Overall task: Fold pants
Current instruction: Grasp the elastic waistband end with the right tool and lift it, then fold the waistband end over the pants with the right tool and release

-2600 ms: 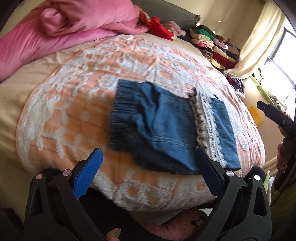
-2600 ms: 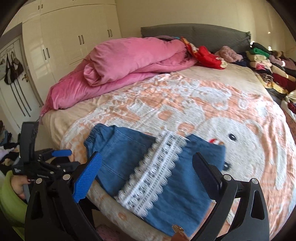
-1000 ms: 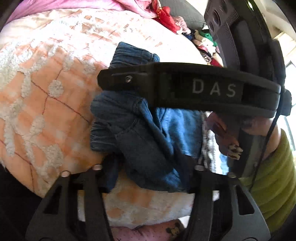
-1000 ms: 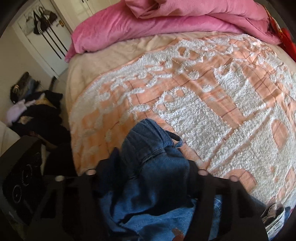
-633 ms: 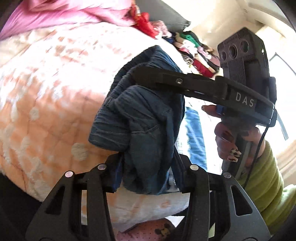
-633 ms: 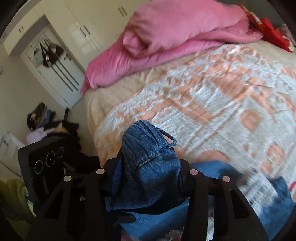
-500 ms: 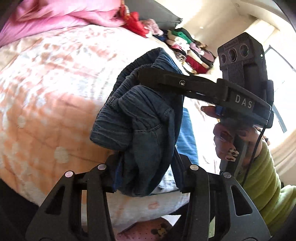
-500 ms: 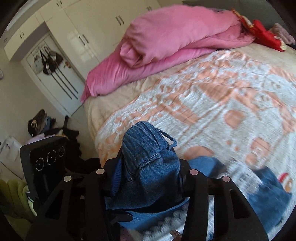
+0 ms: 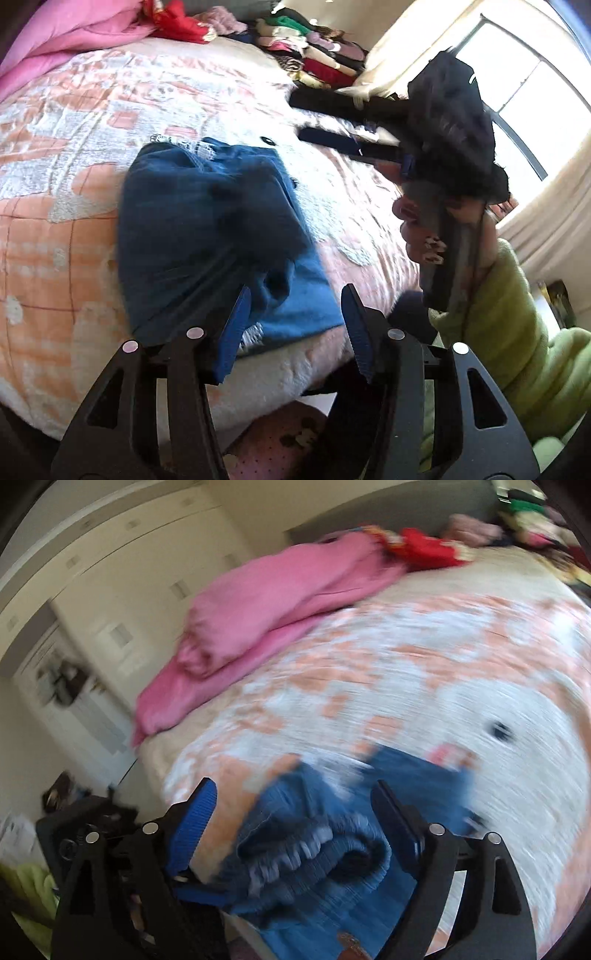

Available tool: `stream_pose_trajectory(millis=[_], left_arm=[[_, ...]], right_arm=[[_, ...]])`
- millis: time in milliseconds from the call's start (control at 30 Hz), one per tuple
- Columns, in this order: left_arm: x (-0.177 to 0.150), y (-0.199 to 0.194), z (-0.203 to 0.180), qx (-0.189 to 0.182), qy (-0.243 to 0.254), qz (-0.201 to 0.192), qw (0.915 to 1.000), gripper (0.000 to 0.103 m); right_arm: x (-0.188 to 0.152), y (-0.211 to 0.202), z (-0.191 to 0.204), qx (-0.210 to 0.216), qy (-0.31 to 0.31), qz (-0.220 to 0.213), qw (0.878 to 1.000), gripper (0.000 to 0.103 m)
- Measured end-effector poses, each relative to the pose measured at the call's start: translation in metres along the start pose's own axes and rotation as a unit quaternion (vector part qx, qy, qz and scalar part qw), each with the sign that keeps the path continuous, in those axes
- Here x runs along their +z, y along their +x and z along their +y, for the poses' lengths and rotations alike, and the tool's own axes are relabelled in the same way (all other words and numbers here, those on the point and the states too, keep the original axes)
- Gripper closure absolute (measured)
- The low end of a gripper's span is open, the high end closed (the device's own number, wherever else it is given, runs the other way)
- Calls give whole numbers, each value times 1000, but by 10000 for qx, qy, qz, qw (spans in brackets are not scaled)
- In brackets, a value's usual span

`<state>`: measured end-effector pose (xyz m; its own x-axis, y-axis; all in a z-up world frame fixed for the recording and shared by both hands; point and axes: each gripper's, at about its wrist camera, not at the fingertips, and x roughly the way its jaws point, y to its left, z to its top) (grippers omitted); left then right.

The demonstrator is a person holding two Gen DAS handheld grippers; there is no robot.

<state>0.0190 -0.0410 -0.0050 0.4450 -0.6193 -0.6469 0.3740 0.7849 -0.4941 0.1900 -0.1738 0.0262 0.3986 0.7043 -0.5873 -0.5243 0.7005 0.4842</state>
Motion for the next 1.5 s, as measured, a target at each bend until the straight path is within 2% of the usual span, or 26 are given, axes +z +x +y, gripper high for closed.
stream_pose_trajectory(millis=[67,167,200,233,300,367,400,433,467,533,567,633,700,800,833,933,1033,1100,1133,1200,1300,1500], left_arm=[[3,-5,2,202,58,-140,9997,61],[6,-11,9,711,47,-269,9971,62],[9,-6,12,975,88,-221,9950,67],[8,-2,13,1065,103,-185,9941,70],[8,11,18,1186,69,-27,9929,72],[8,22,18,1227,93,143,9923,72],[5,27,15,1312,199,226,9909,72],[-1,28,13,1371,288,281,9897,72],[-5,30,11,1403,367,324,9889,72],[-6,33,12,1452,405,345,9880,72],[-7,32,14,1436,391,338,9883,72],[-8,29,13,1394,364,301,9891,72],[-8,30,12,1382,378,307,9892,72],[-9,34,11,1349,389,348,9895,72],[-9,34,11,1348,398,359,9894,72],[-11,33,9,1333,399,381,9895,72],[-11,32,8,1332,400,386,9895,72],[-11,29,6,1342,406,378,9894,70],[-11,28,6,1345,410,368,9894,69],[-10,26,4,1333,413,356,9896,65],[-9,21,2,1329,418,310,9898,62],[-4,10,-1,1369,429,166,9895,49]], right_arm=[[-15,-16,-22,-207,366,-42,9991,16],[-31,-22,-35,-317,685,8,9971,16],[-35,-21,-36,-302,743,34,9968,13],[-38,-17,-35,-265,785,89,9965,10],[-42,-5,-32,-224,850,262,9958,7],[-45,14,-27,-408,838,544,9942,7],[-47,25,-24,-546,819,683,9928,9],[-51,33,-22,-511,792,769,9926,21],[-52,38,-20,-450,762,822,9927,52],[-52,42,-10,-343,613,783,9945,58],[-51,37,-5,-149,595,653,9960,64],[-47,21,6,229,476,354,9980,66],[-46,8,12,156,242,155,9995,66],[-51,14,-7,-364,424,329,9979,66],[-54,18,-14,-402,521,392,9971,66],[-62,25,-28,-548,746,493,9945,58],[-61,22,-24,-676,695,432,9944,47],[-59,10,-18,-825,557,273,9947,31],[-57,4,-15,-886,492,169,9947,30],[-54,-11,-7,-976,335,-22,9947,21],[-54,-26,5,-1132,93,-224,9933,12],[-63,-54,23,-1463,-354,-515,9873,7]])
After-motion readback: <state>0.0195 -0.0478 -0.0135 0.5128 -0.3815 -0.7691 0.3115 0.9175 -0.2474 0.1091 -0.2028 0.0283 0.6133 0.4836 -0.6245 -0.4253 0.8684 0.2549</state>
